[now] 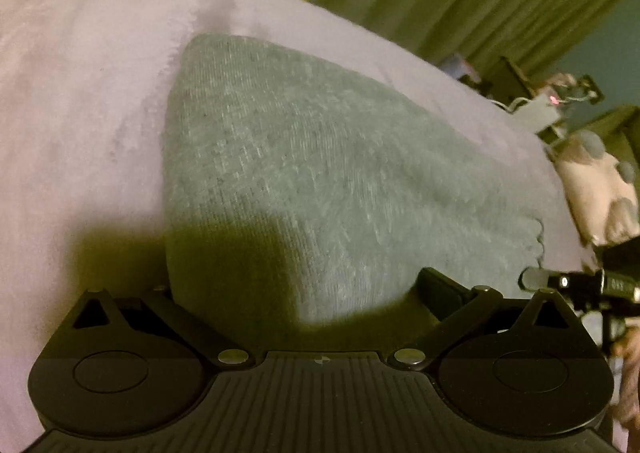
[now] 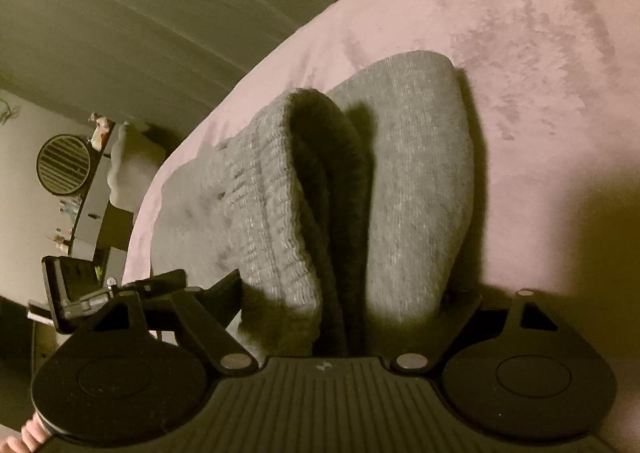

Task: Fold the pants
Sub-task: 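Open the right tool and pull both tools back from the folded pants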

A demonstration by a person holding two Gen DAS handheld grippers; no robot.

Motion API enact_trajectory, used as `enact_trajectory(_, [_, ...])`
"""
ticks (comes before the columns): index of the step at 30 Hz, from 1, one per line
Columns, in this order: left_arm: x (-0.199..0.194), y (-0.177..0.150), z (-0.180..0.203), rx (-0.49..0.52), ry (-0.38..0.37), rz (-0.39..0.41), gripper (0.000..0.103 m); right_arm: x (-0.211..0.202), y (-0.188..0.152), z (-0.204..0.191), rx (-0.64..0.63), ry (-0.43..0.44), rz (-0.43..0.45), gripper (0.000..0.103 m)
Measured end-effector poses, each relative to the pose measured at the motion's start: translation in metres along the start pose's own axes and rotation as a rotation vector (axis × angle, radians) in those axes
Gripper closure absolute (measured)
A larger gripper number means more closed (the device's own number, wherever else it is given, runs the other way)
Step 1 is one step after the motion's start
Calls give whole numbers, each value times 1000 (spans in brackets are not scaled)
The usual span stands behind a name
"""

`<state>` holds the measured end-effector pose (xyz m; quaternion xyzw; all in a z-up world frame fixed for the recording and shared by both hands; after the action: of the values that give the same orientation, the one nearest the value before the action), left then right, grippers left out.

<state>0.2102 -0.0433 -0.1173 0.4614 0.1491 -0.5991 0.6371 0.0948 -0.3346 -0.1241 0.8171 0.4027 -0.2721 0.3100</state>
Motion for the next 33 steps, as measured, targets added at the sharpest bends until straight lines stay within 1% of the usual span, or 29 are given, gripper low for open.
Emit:
enact_trajectory(1, [0,1,4,5,18,12,0,2,1,-4,-9,-14,3,29])
enact_trajectory(2, [-3,-2,12,32,37,29,13,2,1,-10,-27,-30,10,37])
enact_trajectory(3, [-5,-3,21,93,59,51,19,1,1,-15,-38,-32,25,39])
enact_trajectory(4, [-8,-4,29,146,88,62,28,-3,1,-23,-46,-24,53,43])
enact_trajectory(5, [-10,-5,36,181,106,66,40,-5,3,-29,-53,-9,73,45])
enact_trajectory(6, [-14,-3,42,196,121,80,44,-9,3,-35,-53,9,96,46])
enact_trajectory(7, [-16,5,46,185,131,88,51,-12,5,-42,-55,22,114,47])
enact_trajectory(8, [-19,10,50,165,128,101,54,-14,8,-48,-63,26,127,47])
enact_trajectory(10, [-27,22,52,149,121,131,55,-17,15,-61,-84,29,148,48])
enact_trajectory(13, [-41,45,58,168,134,182,56,-22,31,-84,-144,25,188,48])
enact_trajectory(15, [-42,65,63,174,147,222,55,-25,48,-95,-178,14,221,48])
enact_trajectory(16, [-43,72,63,174,154,239,53,-26,58,-98,-191,7,238,48])
enact_trajectory(17, [-42,80,64,179,172,255,42,-26,67,-100,-199,-10,255,48])
enact_trajectory(18, [-42,89,61,181,226,272,33,-26,78,-101,-209,-34,273,46])
enact_trajectory(19, [-42,95,55,178,311,288,16,-25,90,-99,-220,-80,286,36])
enact_trajectory(20, [-46,102,45,181,449,316,5,-24,100,-94,-228,-154,299,23])
enact_trajectory(21, [-52,105,37,193,561,339,5,-25,110,-85,-236,-277,330,19])
enact_trajectory(22, [-57,104,32,217,649,350,5,-29,117,-76,-227,-375,358,15])
enact_trajectory(23, [-58,100,30,253,671,341,5,-35,119,-70,-219,-436,404,11])
enact_trajectory(24, [-56,92,31,289,655,317,5,-42,118,-66,-217,-470,446,6])
enact_trajectory(25, [-54,81,32,311,634,298,4,-45,114,-65,-225,-476,457,4])
enact_trajectory(26, [-48,71,34,320,622,285,4,-44,108,-67,-242,-471,456,4])
enact_trajectory(28, [-32,51,40,327,608,232,4,-35,96,-74,-279,-479,435,4])
enact_trajectory(29, [-24,39,41,336,599,200,4,-35,93,-71,-288,-477,422,4])
enact_trajectory(30, [-16,32,43,348,605,173,4,-29,89,-75,-294,-473,409,4])
enact_trajectory(31, [-10,26,41,362,629,166,4,-23,86,-79,-298,-472,399,4])
enact_trajectory(32, [-9,21,39,375,663,178,2,-15,83,-81,-302,-480,384,4])
enact_trajectory(33, [-8,17,37,378,688,202,0,-6,80,-79,-312,-508,356,4])
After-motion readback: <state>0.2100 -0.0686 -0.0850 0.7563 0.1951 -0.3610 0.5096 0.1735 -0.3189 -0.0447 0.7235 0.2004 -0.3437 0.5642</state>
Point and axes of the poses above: each gripper's, at about its wrist camera, not at the fingertips, and x roughly the way its jaws point, z to its right, y to its top, the point moved 9 cm from there along x, roughly the way its jaws point, and after that the axes turned 4 degrees about -y, right-handed, at the moved point
